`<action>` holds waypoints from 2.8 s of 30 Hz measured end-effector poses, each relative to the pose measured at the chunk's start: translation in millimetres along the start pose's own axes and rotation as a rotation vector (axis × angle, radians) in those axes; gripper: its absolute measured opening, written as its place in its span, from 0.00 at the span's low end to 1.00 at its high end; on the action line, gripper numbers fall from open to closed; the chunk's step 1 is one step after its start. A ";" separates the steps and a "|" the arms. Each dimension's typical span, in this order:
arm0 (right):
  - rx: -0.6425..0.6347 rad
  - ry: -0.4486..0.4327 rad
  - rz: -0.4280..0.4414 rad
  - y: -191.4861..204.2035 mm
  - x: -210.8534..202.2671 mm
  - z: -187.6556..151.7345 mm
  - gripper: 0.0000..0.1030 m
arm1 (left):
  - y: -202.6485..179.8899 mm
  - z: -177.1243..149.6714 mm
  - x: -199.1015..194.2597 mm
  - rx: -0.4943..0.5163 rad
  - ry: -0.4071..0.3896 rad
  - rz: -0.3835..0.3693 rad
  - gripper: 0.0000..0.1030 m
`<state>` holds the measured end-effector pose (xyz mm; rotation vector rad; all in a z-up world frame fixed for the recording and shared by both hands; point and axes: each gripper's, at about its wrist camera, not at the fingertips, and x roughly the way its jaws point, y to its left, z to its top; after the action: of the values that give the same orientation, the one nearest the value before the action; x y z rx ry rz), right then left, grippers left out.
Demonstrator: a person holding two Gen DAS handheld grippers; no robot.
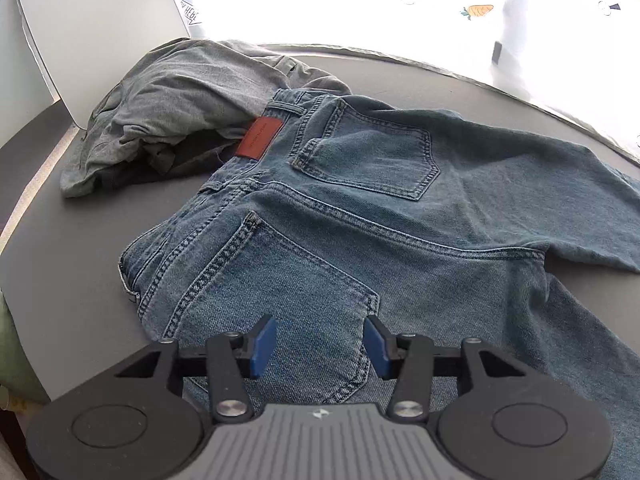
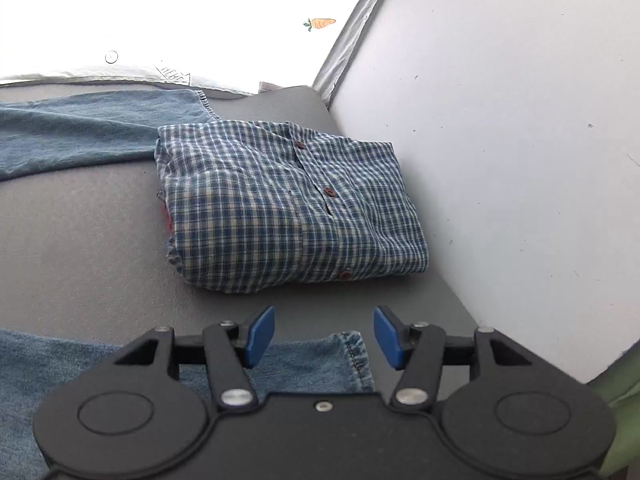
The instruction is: Fold clothes
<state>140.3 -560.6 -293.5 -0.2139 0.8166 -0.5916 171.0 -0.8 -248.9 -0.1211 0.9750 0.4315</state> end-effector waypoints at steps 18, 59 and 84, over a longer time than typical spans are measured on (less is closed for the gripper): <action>-0.074 -0.032 0.389 317.4 -149.3 53.1 0.52 | 87.1 202.9 143.2 0.143 -0.146 -0.259 0.68; 0.352 0.123 0.210 224.5 -168.9 26.9 0.70 | 115.2 190.7 123.3 -0.016 -0.006 -0.319 0.71; 0.827 0.316 0.307 -68.0 -82.0 -142.2 0.70 | 67.5 -55.1 13.5 -0.156 0.108 -0.111 0.71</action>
<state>-36.4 -563.2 -311.2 0.7640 0.8223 -0.6326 107.4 48.7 -284.8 -0.3413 1.0341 0.4017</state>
